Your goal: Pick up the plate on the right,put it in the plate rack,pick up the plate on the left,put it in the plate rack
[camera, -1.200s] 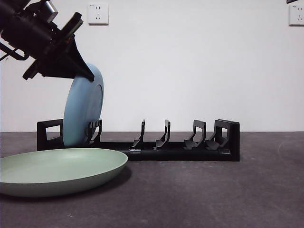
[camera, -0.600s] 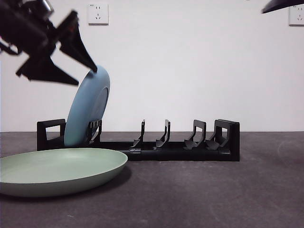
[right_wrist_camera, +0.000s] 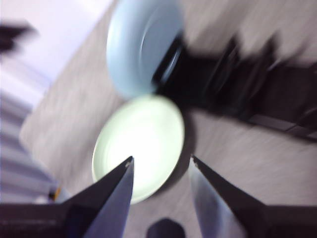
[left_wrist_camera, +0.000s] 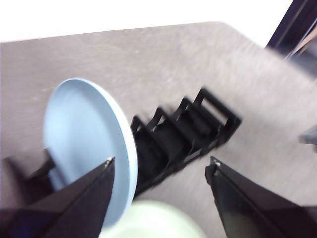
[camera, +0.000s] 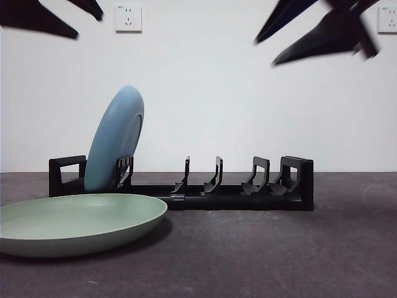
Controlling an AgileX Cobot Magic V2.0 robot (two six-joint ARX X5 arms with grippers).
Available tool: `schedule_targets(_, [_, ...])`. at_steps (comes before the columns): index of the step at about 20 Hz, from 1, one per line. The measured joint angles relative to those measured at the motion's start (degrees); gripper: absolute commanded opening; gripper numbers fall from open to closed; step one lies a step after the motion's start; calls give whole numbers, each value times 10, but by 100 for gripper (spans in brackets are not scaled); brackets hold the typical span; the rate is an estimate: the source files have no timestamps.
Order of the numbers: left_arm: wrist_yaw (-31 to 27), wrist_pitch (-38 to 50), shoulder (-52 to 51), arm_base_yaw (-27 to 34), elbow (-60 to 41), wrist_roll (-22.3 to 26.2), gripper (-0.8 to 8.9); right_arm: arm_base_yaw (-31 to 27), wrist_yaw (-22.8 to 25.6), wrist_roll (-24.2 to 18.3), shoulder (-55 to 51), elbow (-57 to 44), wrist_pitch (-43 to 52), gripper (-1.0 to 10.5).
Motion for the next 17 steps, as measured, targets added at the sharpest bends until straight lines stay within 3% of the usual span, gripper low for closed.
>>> schedule_targets(3, [-94,-76,-56,-53,2,49,321,47,0,0,88,3,37,186])
schedule_targets(6, [-149,-106,-84,-104,2,77,320,73,0,0,183,31,36,186])
schedule_targets(11, [-169,-106,-88,-164,3,85,320,95,0,0,331,116,31,186])
schedule_targets(17, [-198,-106,-88,-179,3,86,320,104,0,1,424,179,30,186])
